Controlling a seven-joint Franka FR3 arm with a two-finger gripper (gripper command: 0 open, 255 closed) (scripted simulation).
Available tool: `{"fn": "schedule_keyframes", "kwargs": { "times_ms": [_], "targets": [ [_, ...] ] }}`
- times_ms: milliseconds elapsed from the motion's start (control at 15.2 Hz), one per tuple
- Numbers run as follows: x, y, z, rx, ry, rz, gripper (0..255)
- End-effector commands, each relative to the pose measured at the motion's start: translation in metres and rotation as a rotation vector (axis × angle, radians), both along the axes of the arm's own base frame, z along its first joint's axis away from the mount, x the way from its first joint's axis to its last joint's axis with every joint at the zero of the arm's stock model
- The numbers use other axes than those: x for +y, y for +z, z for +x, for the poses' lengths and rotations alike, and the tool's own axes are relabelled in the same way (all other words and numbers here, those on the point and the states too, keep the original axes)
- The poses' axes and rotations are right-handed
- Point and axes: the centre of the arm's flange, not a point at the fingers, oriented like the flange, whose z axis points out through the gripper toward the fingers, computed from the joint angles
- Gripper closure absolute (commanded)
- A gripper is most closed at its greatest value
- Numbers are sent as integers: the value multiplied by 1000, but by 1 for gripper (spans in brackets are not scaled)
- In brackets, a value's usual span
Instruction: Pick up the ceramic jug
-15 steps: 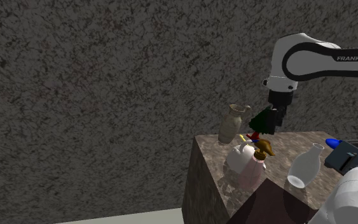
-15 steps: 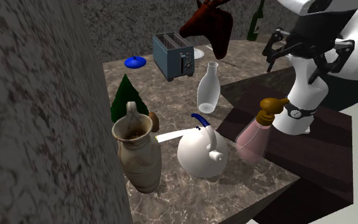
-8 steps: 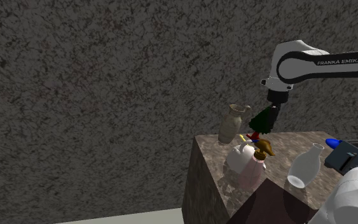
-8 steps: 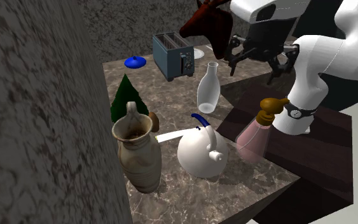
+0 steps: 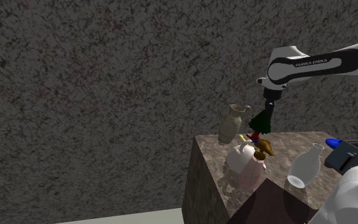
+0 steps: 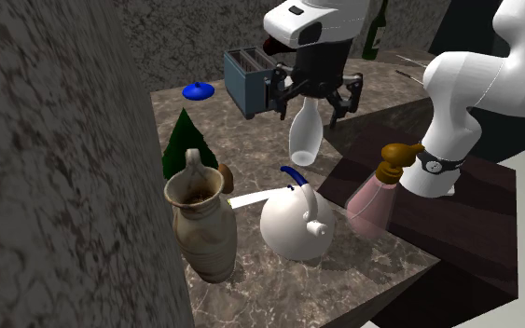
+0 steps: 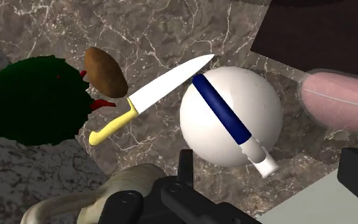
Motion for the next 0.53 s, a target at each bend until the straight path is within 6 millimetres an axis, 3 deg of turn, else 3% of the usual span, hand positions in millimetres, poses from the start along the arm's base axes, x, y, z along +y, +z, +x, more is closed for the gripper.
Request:
{"fn": "schedule_keyframes", "kwargs": {
  "times_ms": [0, 462],
  "targets": [
    [-21, -5, 13, -12, 50, -4, 0],
    [-83, -19, 70, -55, 209, -9, 0]
  ]
}}
